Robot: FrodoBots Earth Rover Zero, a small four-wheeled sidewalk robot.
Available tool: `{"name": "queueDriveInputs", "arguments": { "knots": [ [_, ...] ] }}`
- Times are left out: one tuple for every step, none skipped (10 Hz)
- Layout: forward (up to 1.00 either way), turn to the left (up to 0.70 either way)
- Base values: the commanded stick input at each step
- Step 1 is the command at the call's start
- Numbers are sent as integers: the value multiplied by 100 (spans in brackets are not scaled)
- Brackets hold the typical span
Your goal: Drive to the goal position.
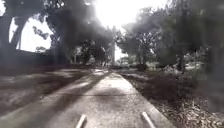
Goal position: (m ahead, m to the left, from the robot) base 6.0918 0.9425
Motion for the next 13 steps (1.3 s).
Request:
{"name": "queueDriveInputs", "arguments": {
  "knots": [
    [85, 0],
    [85, 0],
    [85, 0],
    [85, 0],
    [85, 0],
    [85, 0],
    [85, 0],
    [85, 0],
    [85, 0],
    [85, 0],
    [85, 0],
    [89, 0],
    [95, 0]
  ]
}}
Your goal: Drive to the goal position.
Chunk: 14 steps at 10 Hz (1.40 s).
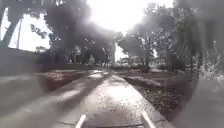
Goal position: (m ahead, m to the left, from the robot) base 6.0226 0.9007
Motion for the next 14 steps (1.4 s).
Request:
{"name": "queueDriveInputs", "arguments": {
  "knots": [
    [100, 24],
    [100, 12],
    [100, 1],
    [100, 0],
    [100, 0],
    [100, 38],
    [100, 39],
    [100, 0],
    [100, 0],
    [100, 0],
    [100, 0],
    [100, 0],
    [100, 0],
    [100, 0]
  ]
}}
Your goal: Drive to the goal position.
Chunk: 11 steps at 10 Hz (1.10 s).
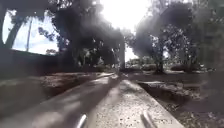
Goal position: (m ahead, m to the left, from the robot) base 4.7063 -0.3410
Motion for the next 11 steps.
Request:
{"name": "queueDriveInputs", "arguments": {
  "knots": [
    [100, 0],
    [100, 0],
    [100, 0],
    [100, 0],
    [100, 0],
    [100, 0],
    [100, -40],
    [100, -40],
    [100, 0],
    [100, 0],
    [100, 0]
  ]
}}
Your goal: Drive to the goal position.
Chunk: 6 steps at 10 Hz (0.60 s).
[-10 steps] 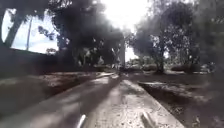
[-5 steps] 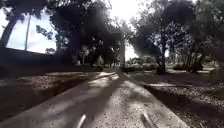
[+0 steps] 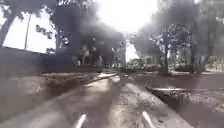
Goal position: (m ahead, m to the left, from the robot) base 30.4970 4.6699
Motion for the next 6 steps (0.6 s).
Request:
{"name": "queueDriveInputs", "arguments": {
  "knots": [
    [100, 0],
    [100, 0],
    [100, 0],
    [100, 0],
    [100, 0],
    [100, 0]
  ]
}}
